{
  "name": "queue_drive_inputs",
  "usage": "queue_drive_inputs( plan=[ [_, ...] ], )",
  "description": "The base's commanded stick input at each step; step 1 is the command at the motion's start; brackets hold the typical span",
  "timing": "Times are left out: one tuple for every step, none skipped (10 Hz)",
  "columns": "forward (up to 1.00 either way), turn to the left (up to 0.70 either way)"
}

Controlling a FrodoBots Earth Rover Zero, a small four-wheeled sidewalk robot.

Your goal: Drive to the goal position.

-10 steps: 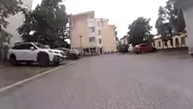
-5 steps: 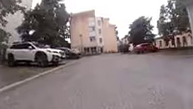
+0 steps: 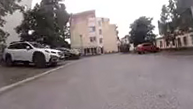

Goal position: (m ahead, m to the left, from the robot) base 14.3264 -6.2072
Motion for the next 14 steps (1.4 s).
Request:
queue_drive_inputs(
  plan=[
    [0.6,0.0],
    [0.6,0.0],
    [0.6,0.0],
    [0.6,0.0],
    [0.6,0.0],
    [0.6,0.0],
    [0.6,0.0],
    [0.6,-0.02],
    [0.6,-0.09],
    [0.6,-0.15],
    [0.6,-0.15],
    [0.6,-0.15],
    [0.6,-0.15],
    [0.6,-0.15]
  ],
)
